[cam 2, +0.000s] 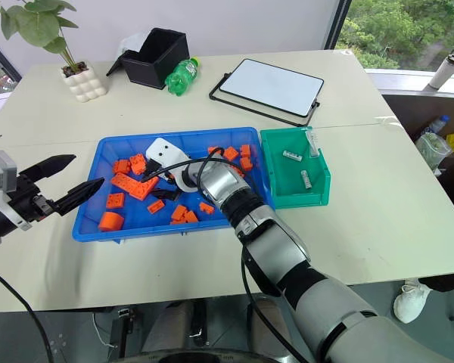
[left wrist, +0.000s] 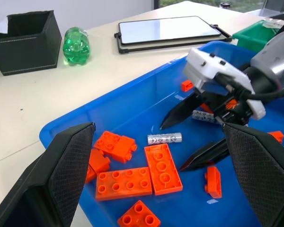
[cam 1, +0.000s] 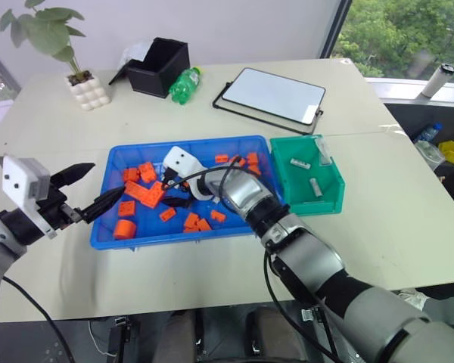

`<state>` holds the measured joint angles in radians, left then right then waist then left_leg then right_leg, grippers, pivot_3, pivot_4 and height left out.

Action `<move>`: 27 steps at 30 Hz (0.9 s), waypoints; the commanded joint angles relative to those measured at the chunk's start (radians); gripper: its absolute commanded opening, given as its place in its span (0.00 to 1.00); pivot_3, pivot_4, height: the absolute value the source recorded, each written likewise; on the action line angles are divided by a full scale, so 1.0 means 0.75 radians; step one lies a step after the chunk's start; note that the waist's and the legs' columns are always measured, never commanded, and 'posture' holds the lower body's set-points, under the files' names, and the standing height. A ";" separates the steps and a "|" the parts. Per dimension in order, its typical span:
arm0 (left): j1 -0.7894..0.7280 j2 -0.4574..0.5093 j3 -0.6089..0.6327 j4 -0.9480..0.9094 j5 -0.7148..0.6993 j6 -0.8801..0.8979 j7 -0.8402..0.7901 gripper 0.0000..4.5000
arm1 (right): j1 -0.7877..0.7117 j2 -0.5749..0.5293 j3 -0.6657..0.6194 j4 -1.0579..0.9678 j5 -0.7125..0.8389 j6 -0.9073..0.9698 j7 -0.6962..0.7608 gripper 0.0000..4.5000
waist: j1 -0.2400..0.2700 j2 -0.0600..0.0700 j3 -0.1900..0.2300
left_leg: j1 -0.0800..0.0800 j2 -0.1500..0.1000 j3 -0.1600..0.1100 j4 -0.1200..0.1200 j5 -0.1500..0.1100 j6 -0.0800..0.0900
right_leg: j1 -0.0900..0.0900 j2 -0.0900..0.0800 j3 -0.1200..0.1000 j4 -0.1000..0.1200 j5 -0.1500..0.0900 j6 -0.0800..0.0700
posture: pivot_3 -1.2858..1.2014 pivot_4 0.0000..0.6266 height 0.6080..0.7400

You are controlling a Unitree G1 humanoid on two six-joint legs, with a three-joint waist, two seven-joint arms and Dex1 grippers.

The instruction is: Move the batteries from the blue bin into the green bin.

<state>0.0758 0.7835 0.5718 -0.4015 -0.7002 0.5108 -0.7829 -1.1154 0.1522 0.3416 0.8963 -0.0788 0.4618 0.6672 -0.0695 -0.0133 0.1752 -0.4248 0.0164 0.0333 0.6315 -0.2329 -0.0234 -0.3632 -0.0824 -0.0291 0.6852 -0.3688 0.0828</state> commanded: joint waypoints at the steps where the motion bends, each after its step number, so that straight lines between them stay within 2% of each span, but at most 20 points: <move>1: 0.001 0.012 0.038 -0.037 -0.009 -0.010 0.008 1.00 | -0.013 0.012 -0.008 0.110 -0.027 -0.040 -0.019 0.88 | 0.000 0.000 0.000 | 0.000 0.000 0.000 0.000 0.000 0.000 | 0.000 0.000 0.000 0.000 0.000 0.000 | 0.52 0.24 1.00; 2: 0.007 0.011 0.044 -0.043 -0.010 -0.009 0.011 1.00 | -0.016 0.009 -0.011 0.127 -0.030 -0.049 -0.021 0.81 | 0.000 0.000 0.000 | 0.000 0.000 0.000 0.000 0.000 0.000 | 0.000 0.000 0.000 0.000 0.000 0.000 | 0.52 0.24 1.00; 8: 0.025 0.011 0.067 -0.060 -0.018 -0.007 0.022 1.00 | -0.019 -0.003 -0.026 0.162 -0.047 -0.062 0.000 0.10 | -0.002 0.000 0.000 | 0.001 0.000 0.000 0.000 0.000 0.000 | 0.001 0.000 0.000 0.000 0.000 0.000 | 0.52 0.24 1.00; 9: 0.025 0.012 0.067 -0.061 -0.019 -0.007 0.023 1.00 | -0.018 -0.003 -0.026 0.161 -0.049 -0.060 0.004 0.01 | -0.002 0.000 0.000 | 0.001 0.000 0.000 -0.001 0.000 0.000 | 0.001 0.000 0.000 0.000 0.000 0.000 | 0.52 0.24 1.00; 18: 0.007 0.028 0.035 -0.054 -0.028 -0.003 0.000 1.00 | -0.033 -0.009 -0.058 0.097 -0.032 -0.025 -0.007 0.02 | -0.001 0.000 0.000 | 0.003 0.000 0.000 -0.001 0.000 0.001 | 0.003 0.000 0.000 0.000 0.000 0.000 | 0.52 0.24 1.00; 21: 0.013 0.051 0.020 -0.040 -0.036 0.006 -0.051 1.00 | -0.081 -0.068 -0.114 -0.032 0.002 0.029 0.001 0.02 | 0.002 0.000 0.000 | 0.003 0.000 0.000 -0.001 0.000 0.001 | 0.003 0.000 0.000 0.000 0.000 0.000 | 0.52 0.24 1.00; 27: -0.055 0.090 -0.027 0.058 -0.005 -0.021 -0.139 1.00 | -0.148 -0.265 -0.223 -0.475 0.113 0.373 0.088 0.02 | 0.015 0.000 0.000 | -0.003 0.000 0.000 0.001 0.000 0.001 | -0.002 -0.001 0.000 0.000 0.000 0.000 | 0.52 0.24 1.00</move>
<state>0.0605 0.8290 0.5599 -0.3612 -0.7064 0.5161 -0.8720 -1.1897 -0.0311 0.2039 0.6643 -0.0308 0.6776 0.7154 -0.0582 -0.0135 0.1755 -0.4268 0.0162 0.0333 0.6315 -0.2333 -0.0228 -0.3651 -0.0828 -0.0291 0.6850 -0.3687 0.0827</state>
